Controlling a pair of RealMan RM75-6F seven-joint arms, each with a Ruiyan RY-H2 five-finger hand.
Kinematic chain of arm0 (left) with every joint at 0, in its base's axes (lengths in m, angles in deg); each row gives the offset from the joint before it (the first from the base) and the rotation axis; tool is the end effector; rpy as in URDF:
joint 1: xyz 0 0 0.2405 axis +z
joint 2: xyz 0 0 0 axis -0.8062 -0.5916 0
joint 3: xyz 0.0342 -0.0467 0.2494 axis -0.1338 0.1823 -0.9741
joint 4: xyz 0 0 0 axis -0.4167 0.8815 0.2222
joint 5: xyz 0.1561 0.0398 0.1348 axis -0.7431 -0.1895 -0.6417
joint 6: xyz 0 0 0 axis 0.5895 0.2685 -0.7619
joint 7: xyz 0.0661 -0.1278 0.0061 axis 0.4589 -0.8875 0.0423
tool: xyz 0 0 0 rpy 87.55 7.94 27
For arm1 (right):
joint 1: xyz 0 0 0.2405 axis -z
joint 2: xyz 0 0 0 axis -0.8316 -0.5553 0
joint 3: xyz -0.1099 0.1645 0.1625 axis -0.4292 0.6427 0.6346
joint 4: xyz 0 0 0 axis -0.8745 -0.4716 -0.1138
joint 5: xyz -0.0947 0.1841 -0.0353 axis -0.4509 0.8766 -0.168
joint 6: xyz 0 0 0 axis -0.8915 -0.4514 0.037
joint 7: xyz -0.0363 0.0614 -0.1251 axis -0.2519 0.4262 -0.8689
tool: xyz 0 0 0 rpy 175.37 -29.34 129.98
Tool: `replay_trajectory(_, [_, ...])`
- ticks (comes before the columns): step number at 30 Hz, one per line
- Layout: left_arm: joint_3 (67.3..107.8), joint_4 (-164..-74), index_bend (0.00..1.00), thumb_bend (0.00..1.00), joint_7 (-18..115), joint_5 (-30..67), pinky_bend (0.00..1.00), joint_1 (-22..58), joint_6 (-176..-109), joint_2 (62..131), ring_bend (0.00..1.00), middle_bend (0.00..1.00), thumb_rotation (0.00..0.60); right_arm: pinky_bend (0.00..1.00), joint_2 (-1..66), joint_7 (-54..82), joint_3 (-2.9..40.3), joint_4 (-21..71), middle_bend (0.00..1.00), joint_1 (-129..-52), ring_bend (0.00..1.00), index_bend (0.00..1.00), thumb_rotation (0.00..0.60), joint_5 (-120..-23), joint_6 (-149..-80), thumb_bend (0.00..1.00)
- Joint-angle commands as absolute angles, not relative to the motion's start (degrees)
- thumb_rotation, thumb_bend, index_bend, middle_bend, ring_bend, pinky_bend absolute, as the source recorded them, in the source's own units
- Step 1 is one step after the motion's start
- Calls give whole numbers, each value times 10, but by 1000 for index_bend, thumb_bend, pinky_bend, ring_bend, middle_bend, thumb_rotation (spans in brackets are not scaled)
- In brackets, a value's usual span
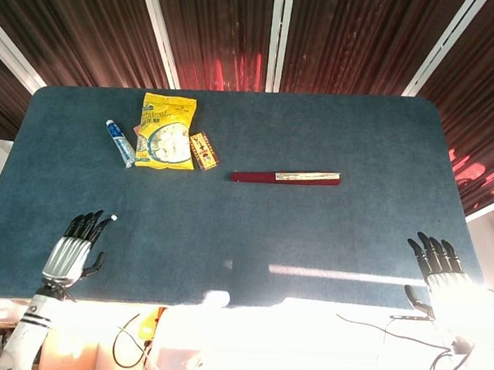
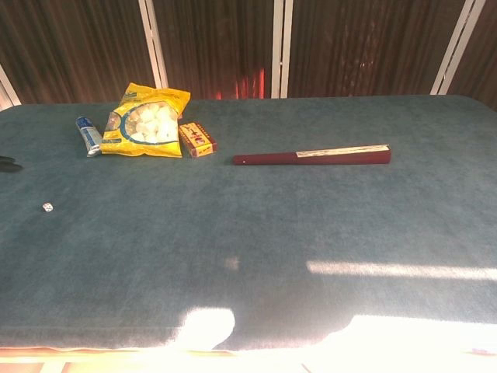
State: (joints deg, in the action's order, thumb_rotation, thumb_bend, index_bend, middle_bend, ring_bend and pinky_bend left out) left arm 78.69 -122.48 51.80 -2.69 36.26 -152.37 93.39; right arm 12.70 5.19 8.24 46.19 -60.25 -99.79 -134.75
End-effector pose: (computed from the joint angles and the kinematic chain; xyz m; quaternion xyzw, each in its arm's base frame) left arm -0.3119 0.2392 0.0603 -0.6796 -0.3806 -0.3432 0.5248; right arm -0.2968 -0.1634 0.1442 0.6480 -0.3655 0.3551 0.5661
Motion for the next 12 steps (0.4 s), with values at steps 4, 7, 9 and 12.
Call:
replay_trajectory(4, [712, -1360, 0, 457, 480, -99, 88, 466, -1647, 813, 0, 0, 600, 0, 127, 44, 83, 466, 0, -600, 0, 0, 600, -992, -1348, 291])
replay_trajectory(7, [704, -1368, 0, 452, 452, -121, 88, 474, -1659, 795, 0, 0, 600, 0, 129, 37, 82, 468, 0, -599, 0, 0, 600, -996, -1348, 291])
replay_trajectory(9, [706, -1369, 0, 452, 451, -119, 88, 475, -1655, 790, 0, 0, 600, 0, 131, 33, 80, 468, 0, -600, 0, 0, 600, -997, -1347, 291])
replay_trajectory(12, [710, -1375, 0, 452, 465, -112, 88, 477, -1647, 789, 0, 0, 600, 0, 132, 30, 80, 468, 0, -601, 0, 0, 600, -996, -1343, 290])
